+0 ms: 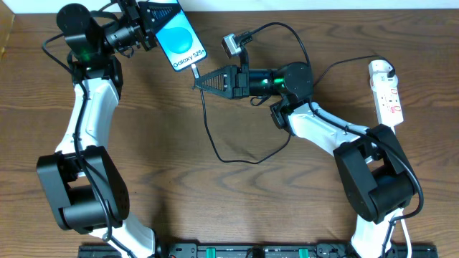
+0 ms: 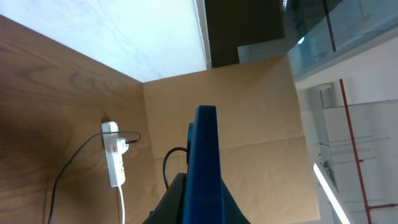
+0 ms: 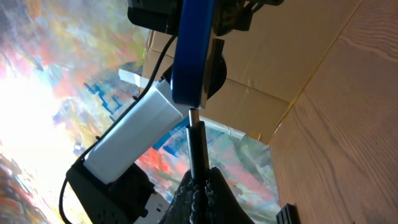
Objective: Plug charger to phone and switch on socket
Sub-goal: 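Push the connector up into the phone's bottom port with the right gripper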
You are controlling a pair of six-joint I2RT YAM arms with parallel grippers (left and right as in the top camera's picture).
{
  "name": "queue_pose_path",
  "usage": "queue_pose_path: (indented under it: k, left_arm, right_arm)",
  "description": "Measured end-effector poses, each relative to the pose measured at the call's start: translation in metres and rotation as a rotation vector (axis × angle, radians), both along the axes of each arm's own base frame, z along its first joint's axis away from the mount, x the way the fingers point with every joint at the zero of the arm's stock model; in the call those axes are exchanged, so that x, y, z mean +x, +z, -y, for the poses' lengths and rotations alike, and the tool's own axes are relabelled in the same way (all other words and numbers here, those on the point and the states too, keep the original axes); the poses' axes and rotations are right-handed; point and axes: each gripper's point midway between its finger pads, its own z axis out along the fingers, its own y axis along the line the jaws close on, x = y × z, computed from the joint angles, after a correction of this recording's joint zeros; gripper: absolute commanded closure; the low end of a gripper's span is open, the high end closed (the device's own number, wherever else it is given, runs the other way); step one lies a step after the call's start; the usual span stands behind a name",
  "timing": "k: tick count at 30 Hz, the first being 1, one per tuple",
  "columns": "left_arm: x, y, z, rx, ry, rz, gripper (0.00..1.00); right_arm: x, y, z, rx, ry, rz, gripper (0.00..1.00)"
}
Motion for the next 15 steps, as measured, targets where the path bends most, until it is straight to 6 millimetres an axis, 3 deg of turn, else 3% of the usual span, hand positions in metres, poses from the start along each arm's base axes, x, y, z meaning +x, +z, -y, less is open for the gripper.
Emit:
queue_pose_path:
  k: [15]
  left_arm:
    - [-0.0063,0.0020,0.0030,0.013,-0.036,0.029,0.93]
  right_arm:
    - [-0.0043,-0.0019,0.0000,-0.011,0.024,0.007,0.99]
